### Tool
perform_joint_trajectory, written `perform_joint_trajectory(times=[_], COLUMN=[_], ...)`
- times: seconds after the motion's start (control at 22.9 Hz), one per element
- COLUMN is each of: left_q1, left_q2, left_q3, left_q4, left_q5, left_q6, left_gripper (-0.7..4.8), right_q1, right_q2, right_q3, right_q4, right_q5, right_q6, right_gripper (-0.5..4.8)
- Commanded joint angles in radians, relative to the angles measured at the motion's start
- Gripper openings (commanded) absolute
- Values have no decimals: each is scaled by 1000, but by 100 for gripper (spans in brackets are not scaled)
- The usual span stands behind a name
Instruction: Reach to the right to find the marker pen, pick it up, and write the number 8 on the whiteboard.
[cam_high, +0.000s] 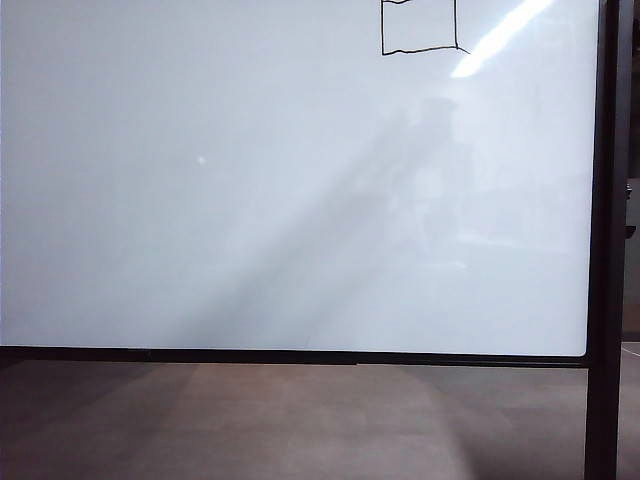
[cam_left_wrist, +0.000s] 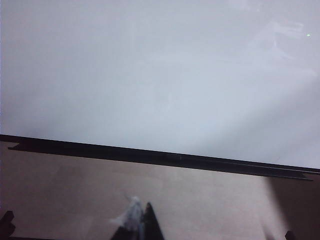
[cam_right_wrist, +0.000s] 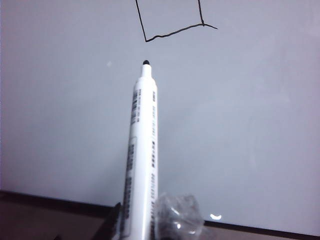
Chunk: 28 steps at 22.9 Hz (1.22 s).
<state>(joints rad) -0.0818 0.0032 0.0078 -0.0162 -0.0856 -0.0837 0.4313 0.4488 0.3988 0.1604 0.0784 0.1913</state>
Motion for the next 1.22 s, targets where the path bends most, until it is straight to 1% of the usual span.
perform_joint_trajectory(times=[0.04, 0.39, 0.61, 0.78, 1.05, 1.22], left_q1=[2, 3, 3, 3, 3, 3], left_q2=[1, 1, 1, 1, 1, 1], left_q3=[1, 1, 1, 1, 1, 1], left_q4=[19, 25, 25, 25, 24, 24], left_q5=[1, 0, 0, 0, 0, 0], left_q6=[-2, -2, -2, -2, -2, -2], left_gripper=[-5, -5, -5, -5, -5, -5], right_q1=[0, 1, 0, 1, 0, 1], right_q2=[-30, -50, -50, -50, -51, -51], right_q3=[-48, -183, -253, -309, -324, -324], right_q4=[33, 188, 241, 317, 348, 366], right_q5=[25, 28, 36, 35, 55, 47], right_q6=[2, 3, 3, 28, 18, 18], right_gripper=[-6, -6, -6, -6, -6, -6])
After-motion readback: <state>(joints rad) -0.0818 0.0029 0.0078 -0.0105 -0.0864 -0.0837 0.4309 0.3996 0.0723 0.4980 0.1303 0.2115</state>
